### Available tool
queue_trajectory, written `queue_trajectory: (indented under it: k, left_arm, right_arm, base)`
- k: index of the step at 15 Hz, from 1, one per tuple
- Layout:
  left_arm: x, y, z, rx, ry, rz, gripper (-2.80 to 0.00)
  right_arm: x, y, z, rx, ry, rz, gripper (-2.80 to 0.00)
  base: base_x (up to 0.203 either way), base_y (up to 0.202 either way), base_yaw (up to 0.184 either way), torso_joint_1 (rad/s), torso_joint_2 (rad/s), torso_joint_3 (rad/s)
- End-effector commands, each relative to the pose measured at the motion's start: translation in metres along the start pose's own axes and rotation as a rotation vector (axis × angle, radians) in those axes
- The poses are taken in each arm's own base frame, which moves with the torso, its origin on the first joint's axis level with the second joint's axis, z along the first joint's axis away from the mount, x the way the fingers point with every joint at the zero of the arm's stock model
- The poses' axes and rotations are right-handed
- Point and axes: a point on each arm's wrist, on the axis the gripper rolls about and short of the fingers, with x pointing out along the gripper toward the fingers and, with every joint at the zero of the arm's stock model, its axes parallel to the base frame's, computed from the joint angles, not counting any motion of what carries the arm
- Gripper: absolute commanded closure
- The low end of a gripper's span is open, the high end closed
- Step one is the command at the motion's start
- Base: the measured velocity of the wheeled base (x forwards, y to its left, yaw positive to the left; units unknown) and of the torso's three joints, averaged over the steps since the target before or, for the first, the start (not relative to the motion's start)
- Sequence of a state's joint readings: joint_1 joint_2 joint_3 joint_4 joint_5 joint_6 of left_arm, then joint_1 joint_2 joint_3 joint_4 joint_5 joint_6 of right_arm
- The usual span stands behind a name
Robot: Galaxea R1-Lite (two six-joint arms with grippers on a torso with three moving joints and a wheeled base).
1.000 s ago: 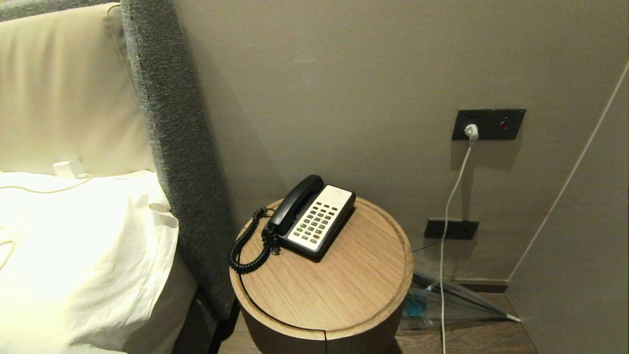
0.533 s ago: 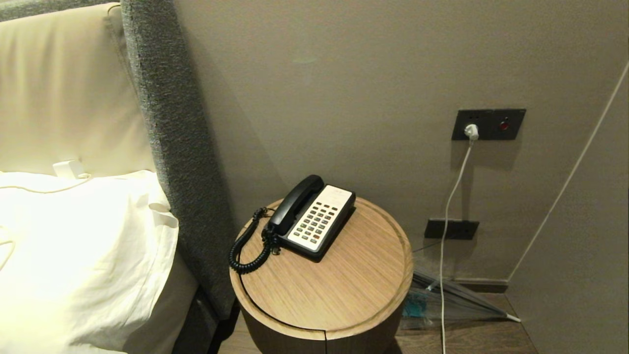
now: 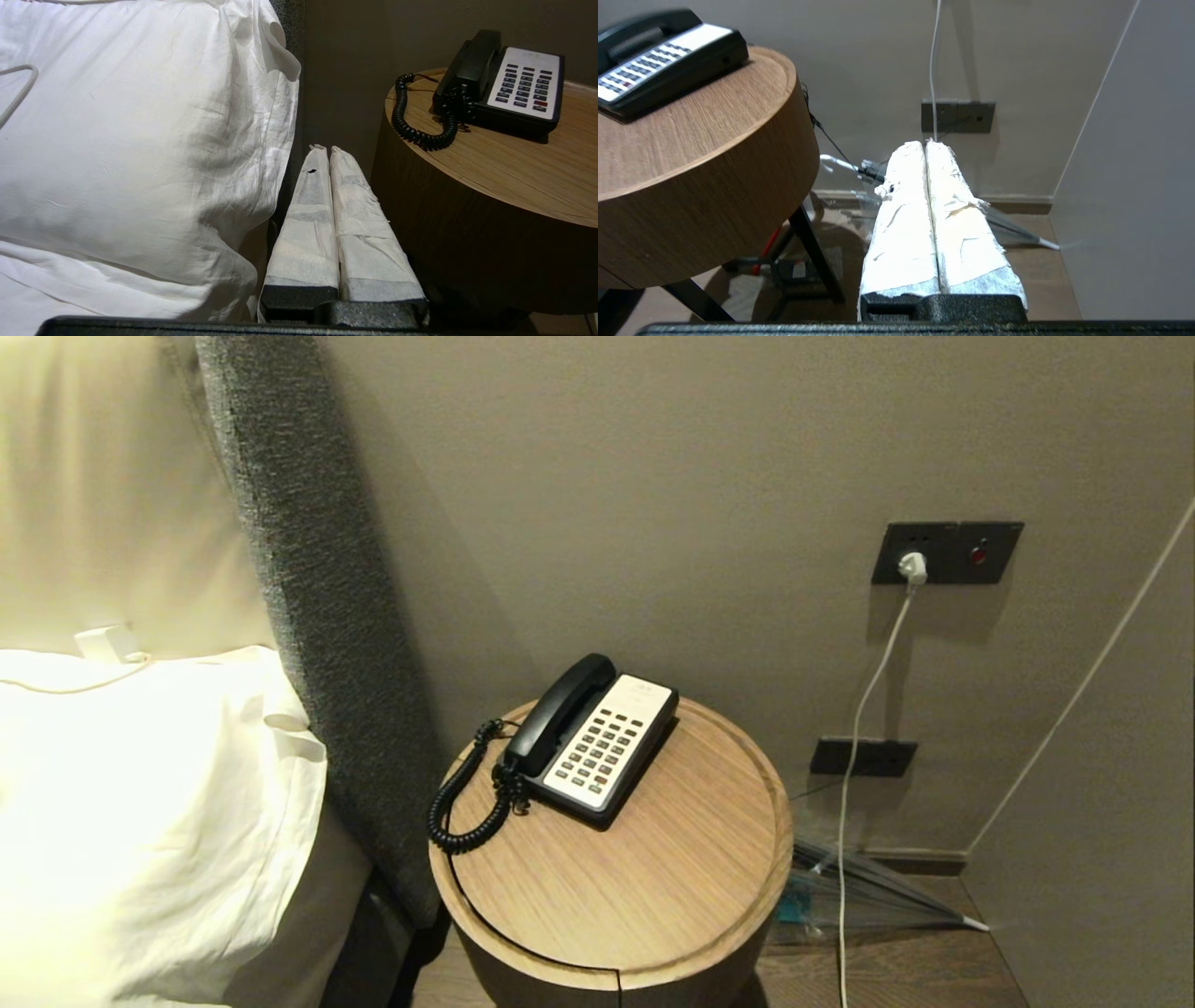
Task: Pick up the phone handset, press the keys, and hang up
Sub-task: Pick up the desk phone handset
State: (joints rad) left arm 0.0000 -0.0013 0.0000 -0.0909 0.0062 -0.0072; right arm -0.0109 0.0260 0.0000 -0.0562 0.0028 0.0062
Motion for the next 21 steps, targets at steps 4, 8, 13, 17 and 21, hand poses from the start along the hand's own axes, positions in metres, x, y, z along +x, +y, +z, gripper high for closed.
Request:
queue_trajectory:
  k: [4,8,13,17,21]
  left_arm:
    - [0.0022,0.0001,-0.0112,-0.002,0.04,0.002,0.0]
    - [0.0022,0.0001,-0.0112,-0.002,0.04,0.002,0.0]
    - [0.0022,0.0001,-0.0112,-0.002,0.04,0.002,0.0]
    - [0.0022,0.0001,-0.0112,-0.002,0.04,0.002,0.0]
    - [0.0022,0.0001,-0.0112,-0.002,0.04,0.002,0.0]
  right_arm:
    - [0.0014,0.0,-0.0055,0.0,0.021,0.0,0.0]
    - [0.0014,0.0,-0.0055,0.0,0.021,0.0,0.0]
    - [0.0014,0.0,-0.0055,0.0,0.021,0.0,0.0]
    - [0.0014,0.0,-0.0055,0.0,0.021,0.0,0.0]
    - [0.0014,0.0,-0.0055,0.0,0.021,0.0,0.0]
  base:
    - [0.0,0.0,0.0,0.003,0.01,-0.192]
    - [0.0,0.0,0.0,0.001,0.0,-0.198]
    - [0.0,0.0,0.0,0.003,0.0,-0.198]
    - [0.0,0.0,0.0,0.002,0.0,-0.194]
    - [0.0,0.0,0.0,0.001,0.0,-0.198]
